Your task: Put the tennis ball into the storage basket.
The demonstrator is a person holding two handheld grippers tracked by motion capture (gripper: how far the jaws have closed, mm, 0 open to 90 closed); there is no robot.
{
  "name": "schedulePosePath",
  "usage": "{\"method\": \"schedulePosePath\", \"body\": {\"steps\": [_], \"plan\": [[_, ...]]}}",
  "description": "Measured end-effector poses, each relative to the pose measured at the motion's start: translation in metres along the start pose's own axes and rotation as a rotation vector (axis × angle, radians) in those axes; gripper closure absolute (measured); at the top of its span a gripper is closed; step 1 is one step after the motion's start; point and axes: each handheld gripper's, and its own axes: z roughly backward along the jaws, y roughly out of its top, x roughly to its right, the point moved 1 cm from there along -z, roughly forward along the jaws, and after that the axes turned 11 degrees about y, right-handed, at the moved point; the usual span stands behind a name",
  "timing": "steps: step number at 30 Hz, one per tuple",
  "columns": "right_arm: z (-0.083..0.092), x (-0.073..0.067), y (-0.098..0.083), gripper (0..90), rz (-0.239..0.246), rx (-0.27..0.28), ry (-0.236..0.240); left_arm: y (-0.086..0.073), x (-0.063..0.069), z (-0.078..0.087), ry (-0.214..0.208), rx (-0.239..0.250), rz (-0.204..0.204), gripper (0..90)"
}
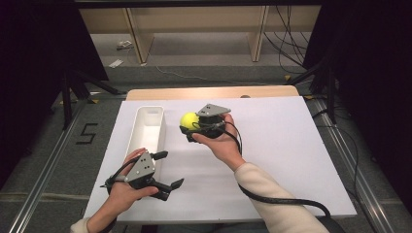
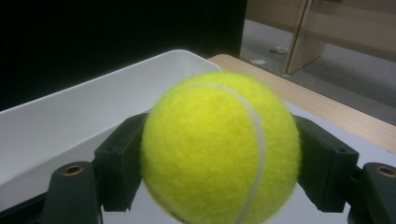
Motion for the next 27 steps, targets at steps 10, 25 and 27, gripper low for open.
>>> {"method": "schedulePosePath", "body": {"steps": [10,25,27], "plan": [[-0.0063,-0.0029,0.0015,26.5,0.003,-0.011,0.014,0.0,-0.0008,0.0004,0.011,-0.003,-0.001,0.2],[-0.0088,-0.0046,0.0075,26.5,0.006,-0.007,0.019,0.0004,-0.0012,0.0,0.017,0.004,-0.01,0.2],[-0.0099,-0.0047,0.0083,26.5,0.012,-0.006,0.018,0.0003,-0.0013,0.0,0.018,0.003,-0.011,0.2]]}}
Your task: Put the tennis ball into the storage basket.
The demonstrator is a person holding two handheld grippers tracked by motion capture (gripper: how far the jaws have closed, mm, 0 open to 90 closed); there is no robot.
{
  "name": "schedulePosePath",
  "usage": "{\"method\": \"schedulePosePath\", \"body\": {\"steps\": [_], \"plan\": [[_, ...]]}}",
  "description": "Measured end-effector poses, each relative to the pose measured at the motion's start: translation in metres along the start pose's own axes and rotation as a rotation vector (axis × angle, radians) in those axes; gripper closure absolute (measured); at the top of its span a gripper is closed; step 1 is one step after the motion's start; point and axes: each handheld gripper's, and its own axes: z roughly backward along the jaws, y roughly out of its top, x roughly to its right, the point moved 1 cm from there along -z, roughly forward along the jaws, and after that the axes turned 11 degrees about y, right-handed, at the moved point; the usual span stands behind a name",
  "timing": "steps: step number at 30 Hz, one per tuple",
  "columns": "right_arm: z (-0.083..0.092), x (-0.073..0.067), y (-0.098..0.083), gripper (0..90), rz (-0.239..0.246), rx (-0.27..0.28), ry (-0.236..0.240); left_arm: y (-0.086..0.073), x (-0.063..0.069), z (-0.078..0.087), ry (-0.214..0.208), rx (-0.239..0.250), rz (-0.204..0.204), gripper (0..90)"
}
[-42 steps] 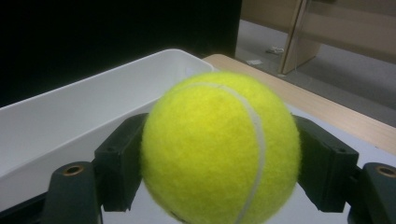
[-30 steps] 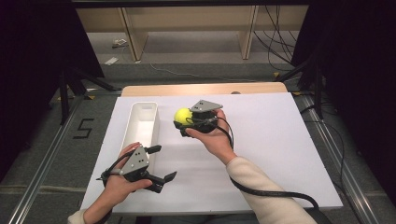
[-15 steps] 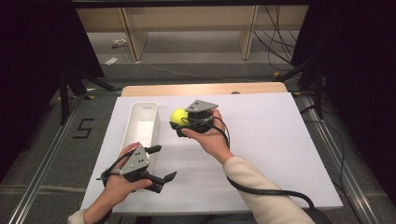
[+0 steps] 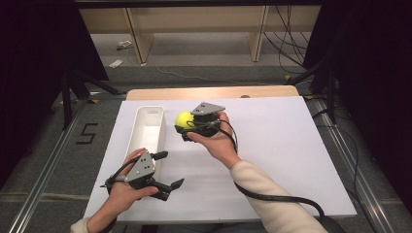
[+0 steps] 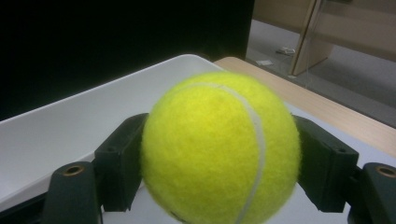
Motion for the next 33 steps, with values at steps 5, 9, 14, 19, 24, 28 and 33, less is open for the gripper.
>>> {"method": "schedulePosePath", "body": {"steps": [5,9,14,19,24,28,33], "plan": [[-0.002,-0.001,0.002,26.5,0.002,-0.001,0.003,0.0,0.0,0.0,0.0,0.001,0.001,0.2],[-0.003,-0.002,0.002,26.5,0.003,-0.002,0.005,0.0,0.0,0.0,-0.002,-0.001,0.003,0.2],[-0.005,-0.002,0.003,26.5,0.004,-0.009,0.009,0.0,0.001,0.0,-0.006,-0.002,0.005,0.2],[-0.008,-0.003,0.007,26.5,0.012,-0.01,0.014,0.0,0.001,0.0,-0.007,-0.002,0.005,0.2],[-0.01,-0.005,0.009,26.5,0.009,-0.014,0.017,0.005,-0.012,-0.001,0.019,0.036,-0.178,0.2],[-0.012,-0.005,0.009,26.5,0.015,-0.015,0.016,0.005,-0.011,-0.001,0.019,0.033,-0.17,0.2],[-0.014,-0.006,0.011,26.5,0.024,-0.019,0.022,0.005,-0.012,-0.002,0.019,0.036,-0.187,0.2]]}}
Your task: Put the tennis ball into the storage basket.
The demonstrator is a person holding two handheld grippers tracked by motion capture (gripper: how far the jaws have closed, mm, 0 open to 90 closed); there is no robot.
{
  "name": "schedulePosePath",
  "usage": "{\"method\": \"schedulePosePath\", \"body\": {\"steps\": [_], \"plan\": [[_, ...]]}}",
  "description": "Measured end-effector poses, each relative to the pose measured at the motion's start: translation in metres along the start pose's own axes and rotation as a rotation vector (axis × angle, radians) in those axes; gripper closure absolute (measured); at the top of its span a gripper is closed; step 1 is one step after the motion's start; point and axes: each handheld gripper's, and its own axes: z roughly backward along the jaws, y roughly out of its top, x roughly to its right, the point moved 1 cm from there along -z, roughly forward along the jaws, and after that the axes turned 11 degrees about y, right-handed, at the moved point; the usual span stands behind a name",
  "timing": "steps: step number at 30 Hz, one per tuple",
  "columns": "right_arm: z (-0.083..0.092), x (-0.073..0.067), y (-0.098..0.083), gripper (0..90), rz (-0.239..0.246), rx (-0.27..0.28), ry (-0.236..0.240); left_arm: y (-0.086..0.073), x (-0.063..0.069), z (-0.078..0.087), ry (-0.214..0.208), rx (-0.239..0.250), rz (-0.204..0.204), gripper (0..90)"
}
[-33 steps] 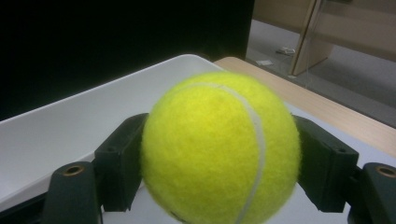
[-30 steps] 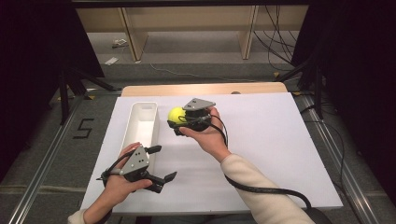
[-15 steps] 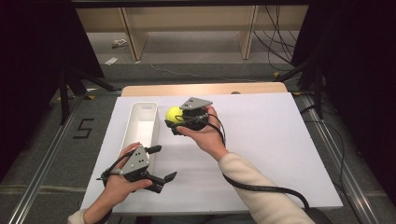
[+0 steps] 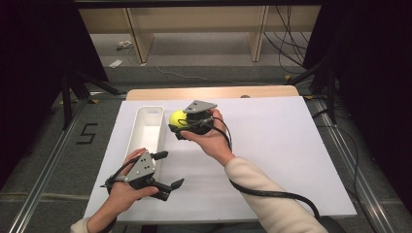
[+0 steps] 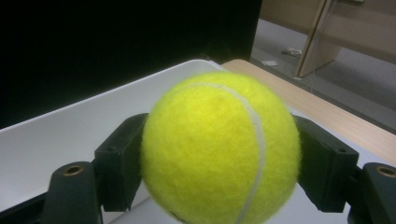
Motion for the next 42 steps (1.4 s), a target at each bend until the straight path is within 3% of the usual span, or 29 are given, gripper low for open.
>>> {"method": "schedulePosePath", "body": {"steps": [1,42], "plan": [[0.0,-0.001,0.001,26.5,-0.002,-0.001,0.001,-0.003,0.015,0.002,-0.037,-0.039,0.2,0.2],[-0.024,-0.012,0.019,26.5,0.023,-0.012,0.044,-0.003,0.017,0.001,-0.05,-0.048,0.187,0.2]]}}
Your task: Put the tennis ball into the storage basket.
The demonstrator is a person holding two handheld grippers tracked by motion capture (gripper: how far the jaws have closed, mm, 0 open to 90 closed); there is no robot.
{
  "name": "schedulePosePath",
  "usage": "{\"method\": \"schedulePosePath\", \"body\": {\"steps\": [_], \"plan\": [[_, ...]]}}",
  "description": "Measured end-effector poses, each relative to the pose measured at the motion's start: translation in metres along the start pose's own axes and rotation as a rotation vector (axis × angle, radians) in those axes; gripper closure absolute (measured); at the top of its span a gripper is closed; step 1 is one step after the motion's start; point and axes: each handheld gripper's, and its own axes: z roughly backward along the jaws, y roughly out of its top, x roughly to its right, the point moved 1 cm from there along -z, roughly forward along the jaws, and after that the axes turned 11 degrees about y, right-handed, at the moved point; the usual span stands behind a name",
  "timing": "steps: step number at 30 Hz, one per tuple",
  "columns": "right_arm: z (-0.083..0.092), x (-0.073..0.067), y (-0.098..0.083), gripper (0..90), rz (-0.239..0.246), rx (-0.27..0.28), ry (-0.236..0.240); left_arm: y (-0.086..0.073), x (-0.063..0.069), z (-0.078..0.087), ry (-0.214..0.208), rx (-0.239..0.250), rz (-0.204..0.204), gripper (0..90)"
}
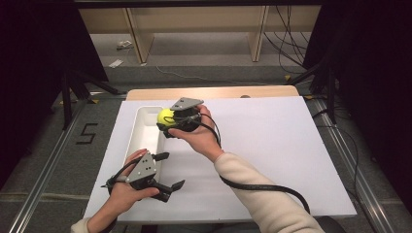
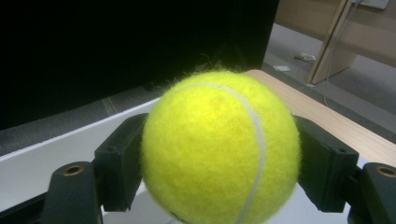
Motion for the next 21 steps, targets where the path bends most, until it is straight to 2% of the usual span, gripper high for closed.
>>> {"method": "schedulePosePath", "body": {"steps": [21], "plan": [[-0.017,-0.004,0.007,26.5,0.007,-0.032,0.038,0.0,0.0,0.0,-0.003,-0.003,-0.004,0.2]]}}
